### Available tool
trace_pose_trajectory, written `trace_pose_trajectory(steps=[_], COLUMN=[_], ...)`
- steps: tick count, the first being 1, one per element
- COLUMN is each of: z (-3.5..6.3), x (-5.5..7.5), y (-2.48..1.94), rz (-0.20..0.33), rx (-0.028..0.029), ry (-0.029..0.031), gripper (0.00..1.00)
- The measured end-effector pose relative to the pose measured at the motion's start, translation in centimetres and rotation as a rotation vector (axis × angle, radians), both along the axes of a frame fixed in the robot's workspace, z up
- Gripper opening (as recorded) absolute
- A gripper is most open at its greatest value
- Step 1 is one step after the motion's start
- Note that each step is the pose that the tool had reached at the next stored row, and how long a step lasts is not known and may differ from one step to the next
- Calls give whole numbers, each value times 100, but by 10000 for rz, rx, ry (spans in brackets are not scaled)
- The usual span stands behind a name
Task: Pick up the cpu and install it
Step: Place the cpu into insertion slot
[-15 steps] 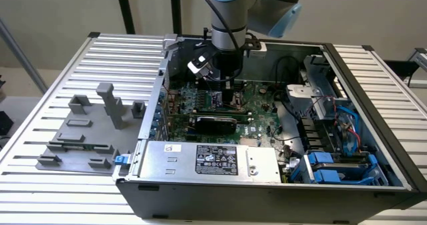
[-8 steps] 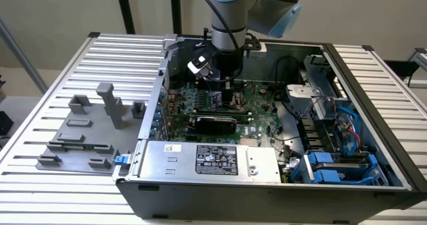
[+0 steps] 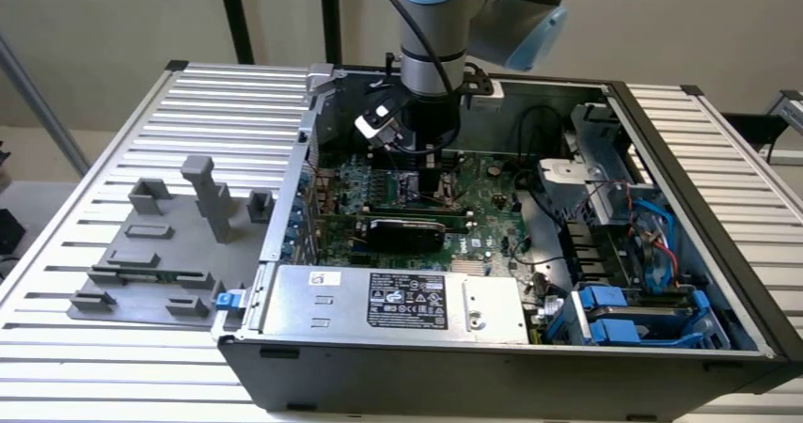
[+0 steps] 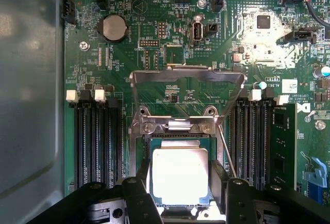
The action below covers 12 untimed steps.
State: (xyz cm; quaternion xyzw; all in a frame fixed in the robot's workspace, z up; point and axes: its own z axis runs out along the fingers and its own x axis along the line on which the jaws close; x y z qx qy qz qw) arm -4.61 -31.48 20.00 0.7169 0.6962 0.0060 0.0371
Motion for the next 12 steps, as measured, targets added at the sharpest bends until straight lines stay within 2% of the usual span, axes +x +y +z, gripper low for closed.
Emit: trace_pose_trajectory(steps=[4, 6, 12], z=[-2, -13, -19], x=[0, 1, 0], y=[0, 6, 14], rz=[0, 0, -4], rx=[1, 3, 1], ry=[28, 64, 89], gripper=[55, 55, 55])
